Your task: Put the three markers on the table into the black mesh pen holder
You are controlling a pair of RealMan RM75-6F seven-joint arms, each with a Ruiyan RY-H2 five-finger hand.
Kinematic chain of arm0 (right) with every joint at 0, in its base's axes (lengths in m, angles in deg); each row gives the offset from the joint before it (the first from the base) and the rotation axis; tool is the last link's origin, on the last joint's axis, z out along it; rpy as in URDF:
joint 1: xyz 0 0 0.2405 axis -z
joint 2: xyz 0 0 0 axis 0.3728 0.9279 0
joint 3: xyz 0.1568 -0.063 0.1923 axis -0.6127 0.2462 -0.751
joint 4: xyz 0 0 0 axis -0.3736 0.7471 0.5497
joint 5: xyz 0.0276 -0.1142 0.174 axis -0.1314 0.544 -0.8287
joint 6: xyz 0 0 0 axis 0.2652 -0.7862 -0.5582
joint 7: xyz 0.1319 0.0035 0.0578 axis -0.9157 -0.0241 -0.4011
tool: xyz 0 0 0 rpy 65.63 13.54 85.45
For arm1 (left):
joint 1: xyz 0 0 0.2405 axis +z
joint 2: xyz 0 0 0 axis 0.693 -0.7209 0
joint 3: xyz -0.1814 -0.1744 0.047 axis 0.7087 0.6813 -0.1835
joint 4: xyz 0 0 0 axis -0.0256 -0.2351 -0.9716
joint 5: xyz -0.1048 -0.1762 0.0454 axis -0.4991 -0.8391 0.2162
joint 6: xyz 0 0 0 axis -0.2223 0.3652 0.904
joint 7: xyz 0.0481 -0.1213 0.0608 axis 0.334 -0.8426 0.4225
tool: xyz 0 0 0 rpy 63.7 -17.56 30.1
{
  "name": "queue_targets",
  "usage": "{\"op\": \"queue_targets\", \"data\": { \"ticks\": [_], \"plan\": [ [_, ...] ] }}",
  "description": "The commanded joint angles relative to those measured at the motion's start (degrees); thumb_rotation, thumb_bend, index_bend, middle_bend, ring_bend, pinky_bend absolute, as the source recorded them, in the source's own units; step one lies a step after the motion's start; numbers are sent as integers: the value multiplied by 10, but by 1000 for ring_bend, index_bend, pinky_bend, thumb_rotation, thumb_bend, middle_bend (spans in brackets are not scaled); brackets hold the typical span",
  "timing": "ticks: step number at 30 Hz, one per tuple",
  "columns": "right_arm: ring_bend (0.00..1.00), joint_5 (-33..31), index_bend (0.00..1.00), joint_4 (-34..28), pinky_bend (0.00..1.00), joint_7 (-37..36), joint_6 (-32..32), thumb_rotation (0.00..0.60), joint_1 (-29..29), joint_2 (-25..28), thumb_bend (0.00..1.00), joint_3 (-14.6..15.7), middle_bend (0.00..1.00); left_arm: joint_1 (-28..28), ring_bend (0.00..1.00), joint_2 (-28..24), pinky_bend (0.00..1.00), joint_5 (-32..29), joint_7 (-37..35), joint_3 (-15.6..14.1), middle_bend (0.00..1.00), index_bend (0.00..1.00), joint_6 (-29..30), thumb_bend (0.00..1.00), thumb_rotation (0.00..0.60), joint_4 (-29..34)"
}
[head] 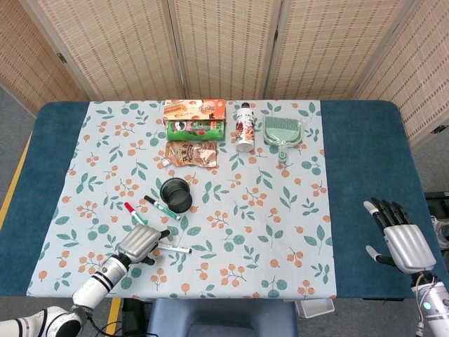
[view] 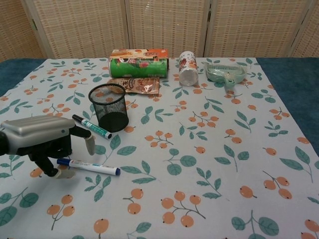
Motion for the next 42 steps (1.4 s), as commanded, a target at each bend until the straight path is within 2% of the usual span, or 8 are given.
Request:
{"op": "queue_targets", "data": {
  "ticks": [1,11,28,42],
  "plan": [
    [0,0,19,1,0,-2,-2,600,0,1,254,0,0,-8,967,10,980,-2,-3,-1,1000,407,-1,324,600,-14],
    [0,-2,47,2,0,-4,-6,600,0,2,256,1,0,-20,967,23,982,2,-21,-8,1000,457,2,326,600,-41],
    [0,-11,74,2,0,-2,-10,600,2,2,259,-1,0,-45,968,52,984,10,-69,-13,1000,485,-13,326,600,-95],
    [0,-11,93,1,0,6,-20,600,6,0,263,-1,0,-53,969,54,985,7,-86,-21,1000,573,-19,351,600,-113]
  ]
}}
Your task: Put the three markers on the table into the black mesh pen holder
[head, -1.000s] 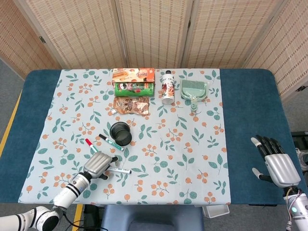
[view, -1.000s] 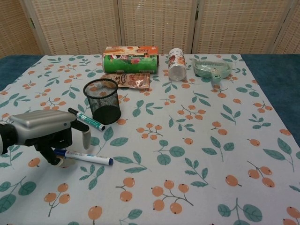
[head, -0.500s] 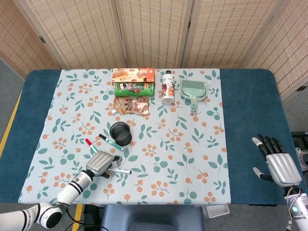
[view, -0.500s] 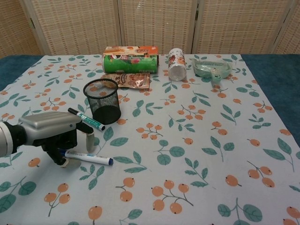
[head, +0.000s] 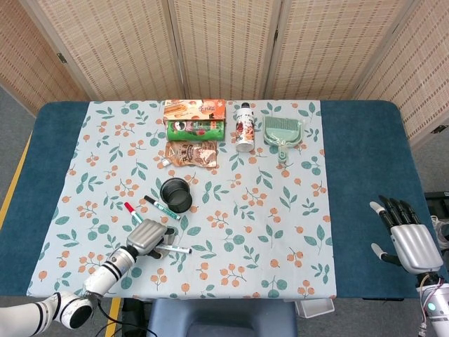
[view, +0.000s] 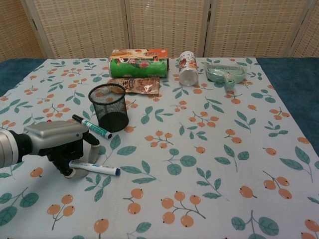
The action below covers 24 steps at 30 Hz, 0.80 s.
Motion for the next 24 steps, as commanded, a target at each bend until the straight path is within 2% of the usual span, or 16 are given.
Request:
{"op": "queue_targets", "data": {
  "ticks": [1,15,19,24],
  "plan": [
    [0,0,93,-1,0,2,1,600,0,-1,263,0,0,1,969,-2,985,-3,1,0,1000,581,5,354,600,5],
    [0,-4,93,0,0,12,3,600,-2,-5,265,-1,0,10,976,-26,988,-26,10,5,1000,619,30,379,600,49],
    [0,-4,93,0,0,14,6,600,-5,-6,265,-1,0,26,978,-59,992,-31,-35,24,1000,618,62,379,600,110],
    [0,0,93,0,0,14,6,600,-5,-7,264,1,0,51,978,-122,993,-72,-142,76,1000,615,95,379,600,231]
  ]
}}
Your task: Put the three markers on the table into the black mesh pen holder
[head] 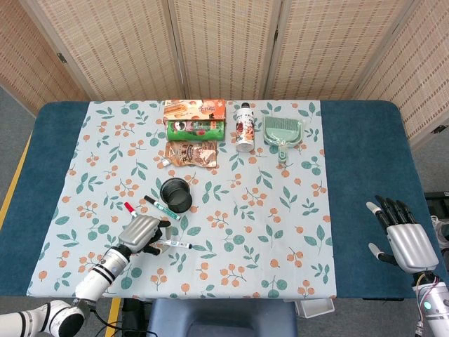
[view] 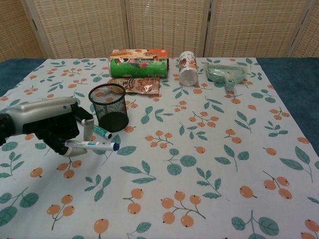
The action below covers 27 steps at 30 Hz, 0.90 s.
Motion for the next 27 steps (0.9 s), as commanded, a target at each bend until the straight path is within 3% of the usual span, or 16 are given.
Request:
{"op": "queue_targets", "data": {
  "ticks": [1,6,11,18,27],
  "plan": [
    [0,3,93,-1,0,0,0,600,0,0,265,1,0,25,978,-62,993,-50,-114,58,1000,615,30,379,600,111],
    [0,4,93,-1,0,2,1,600,-1,-1,265,3,0,27,978,-96,993,-103,-222,125,1000,617,26,379,600,167],
    [0,5,93,-1,0,6,2,600,-2,-3,265,4,0,5,978,-96,993,-165,-299,177,1000,617,-10,379,600,149],
    [0,-3,93,0,0,4,4,600,-2,-3,265,1,0,-43,978,-49,993,-201,-348,196,1000,625,-86,378,600,40],
    [0,-15,93,4,0,-4,6,600,-1,0,265,-3,0,-72,978,22,993,-150,-420,207,1000,627,-136,379,600,-95]
  ]
}}
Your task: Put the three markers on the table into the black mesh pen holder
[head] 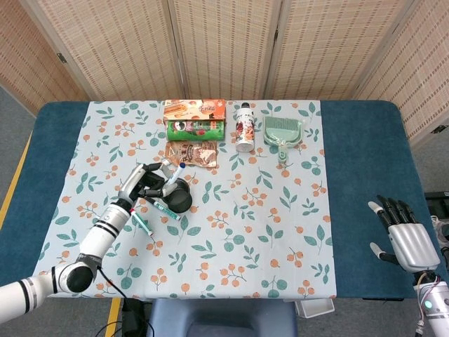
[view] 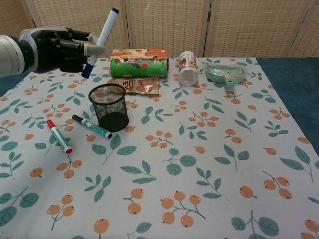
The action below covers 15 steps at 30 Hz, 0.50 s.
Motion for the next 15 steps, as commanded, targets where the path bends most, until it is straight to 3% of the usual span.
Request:
{"op": "queue_targets", "data": {
  "ticks": [1,5,15],
  "plan": [
    [0,-5,93,2,0,-1,3,600,0,0,265,-1,0,-17,978,32,993,25,-29,6,1000,627,-19,379,600,-50],
    [0,-16,93,4,0,1,13,600,-4,-1,265,-5,0,-27,978,58,992,45,-44,8,1000,626,-19,379,600,-93],
    [0,-15,93,0,0,2,4,600,1,2,265,-3,0,-49,978,101,992,46,-31,0,1000,622,-17,379,600,-120]
  ]
}}
